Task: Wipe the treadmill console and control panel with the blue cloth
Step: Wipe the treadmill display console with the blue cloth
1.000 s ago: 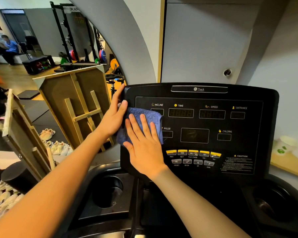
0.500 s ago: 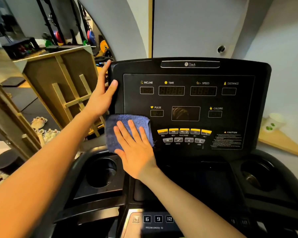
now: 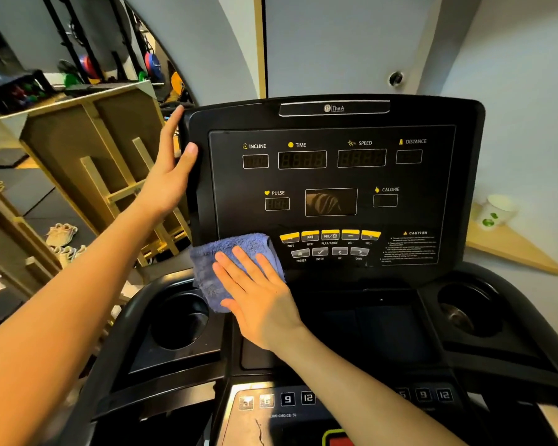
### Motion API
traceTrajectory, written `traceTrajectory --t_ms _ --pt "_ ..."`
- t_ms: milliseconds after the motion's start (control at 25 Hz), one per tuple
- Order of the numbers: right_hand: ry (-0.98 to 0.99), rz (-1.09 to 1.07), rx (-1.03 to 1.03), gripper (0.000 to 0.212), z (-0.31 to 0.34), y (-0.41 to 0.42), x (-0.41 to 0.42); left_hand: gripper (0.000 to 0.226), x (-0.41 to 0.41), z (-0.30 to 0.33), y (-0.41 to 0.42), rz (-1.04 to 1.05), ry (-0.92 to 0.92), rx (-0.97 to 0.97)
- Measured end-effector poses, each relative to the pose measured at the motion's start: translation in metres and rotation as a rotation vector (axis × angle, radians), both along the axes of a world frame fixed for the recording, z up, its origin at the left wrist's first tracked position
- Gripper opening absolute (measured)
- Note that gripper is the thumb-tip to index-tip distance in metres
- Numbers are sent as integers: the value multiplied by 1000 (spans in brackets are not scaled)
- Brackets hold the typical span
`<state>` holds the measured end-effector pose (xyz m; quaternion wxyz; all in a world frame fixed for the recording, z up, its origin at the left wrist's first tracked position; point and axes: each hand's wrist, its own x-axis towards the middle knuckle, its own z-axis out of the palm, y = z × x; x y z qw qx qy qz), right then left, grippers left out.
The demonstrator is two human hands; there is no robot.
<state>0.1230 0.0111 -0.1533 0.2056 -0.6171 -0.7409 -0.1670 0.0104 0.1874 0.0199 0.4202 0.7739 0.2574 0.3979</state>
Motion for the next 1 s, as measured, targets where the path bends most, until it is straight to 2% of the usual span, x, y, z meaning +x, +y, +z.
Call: traceTrajectory --t_ms 360,680,1000 --pt "119 18 135 44 -8 -17 19 62 -1 -5 5 3 -27 -2" --pt "48 -123 -27 48 -1 -41 53 61 2 -10 12 35 -25 25" --pt "29 -251 -10 49 -2 -90 118 64 5 -10 8 66 -18 60"
